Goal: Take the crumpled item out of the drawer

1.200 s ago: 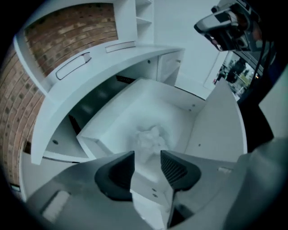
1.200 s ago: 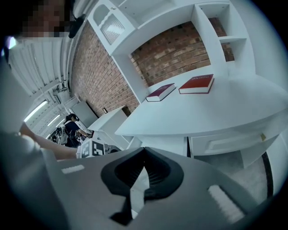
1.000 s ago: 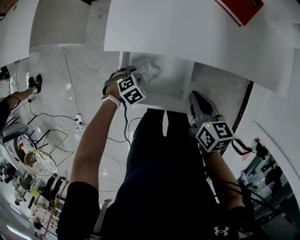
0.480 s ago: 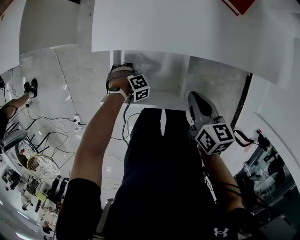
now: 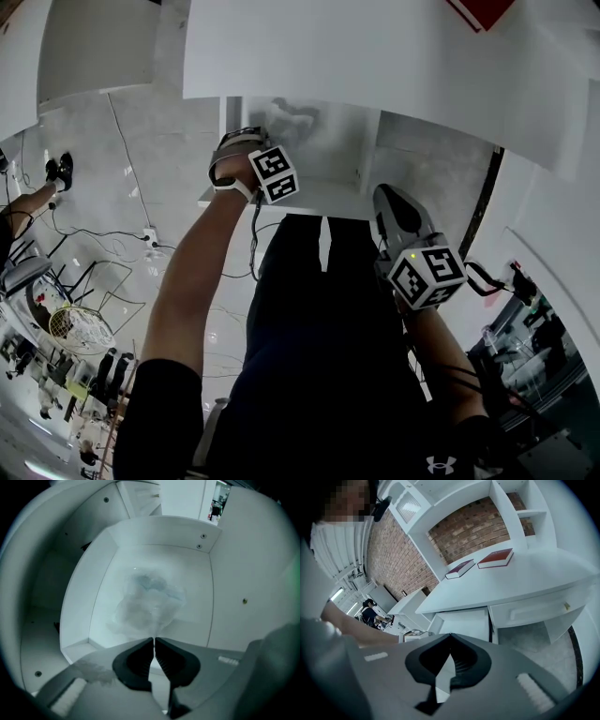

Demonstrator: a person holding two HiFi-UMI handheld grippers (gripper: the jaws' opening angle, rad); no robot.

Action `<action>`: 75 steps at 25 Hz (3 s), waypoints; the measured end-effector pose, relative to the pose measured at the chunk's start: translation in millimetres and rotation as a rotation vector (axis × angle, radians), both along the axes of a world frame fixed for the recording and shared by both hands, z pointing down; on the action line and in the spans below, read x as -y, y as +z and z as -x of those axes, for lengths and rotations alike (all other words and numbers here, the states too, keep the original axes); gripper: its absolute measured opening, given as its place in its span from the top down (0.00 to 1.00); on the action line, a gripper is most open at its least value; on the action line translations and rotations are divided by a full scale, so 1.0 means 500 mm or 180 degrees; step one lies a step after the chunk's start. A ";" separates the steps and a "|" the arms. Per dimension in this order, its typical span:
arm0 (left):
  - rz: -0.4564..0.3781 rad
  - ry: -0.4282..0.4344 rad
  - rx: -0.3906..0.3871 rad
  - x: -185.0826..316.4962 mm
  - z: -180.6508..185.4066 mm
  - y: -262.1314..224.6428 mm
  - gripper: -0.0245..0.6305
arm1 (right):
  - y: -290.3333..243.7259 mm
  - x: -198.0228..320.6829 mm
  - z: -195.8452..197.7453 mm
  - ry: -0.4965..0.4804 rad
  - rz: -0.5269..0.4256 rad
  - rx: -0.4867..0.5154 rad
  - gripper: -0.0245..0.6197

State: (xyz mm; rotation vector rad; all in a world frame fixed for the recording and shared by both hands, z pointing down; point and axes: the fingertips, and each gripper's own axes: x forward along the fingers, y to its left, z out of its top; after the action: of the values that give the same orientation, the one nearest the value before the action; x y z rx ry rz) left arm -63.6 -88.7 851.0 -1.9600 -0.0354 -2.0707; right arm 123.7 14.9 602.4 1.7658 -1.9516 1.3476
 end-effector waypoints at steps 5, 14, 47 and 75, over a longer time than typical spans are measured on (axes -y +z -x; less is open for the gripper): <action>0.0064 -0.0147 -0.0148 -0.021 -0.002 -0.019 0.96 | 0.006 -0.012 0.006 -0.0094 -0.0005 -0.0015 0.96; 0.0000 -0.0515 -0.0538 -0.011 -0.010 -0.128 0.96 | -0.026 0.012 0.024 -0.0258 -0.0141 -0.0039 0.96; -0.0276 -0.1886 -0.2009 -0.092 -0.028 -0.565 0.96 | -0.254 0.093 0.034 -0.0711 -0.1035 -0.0382 0.96; -0.1054 -0.1946 -0.3132 -0.105 -0.037 -0.925 0.96 | -0.519 0.170 0.089 -0.0936 -0.2048 -0.0550 0.96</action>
State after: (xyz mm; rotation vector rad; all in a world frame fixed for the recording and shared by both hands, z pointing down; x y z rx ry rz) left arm -45.1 -36.0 388.5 -2.7042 1.1270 -0.9926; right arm 79.1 -70.2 342.8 1.6397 -2.5893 0.4772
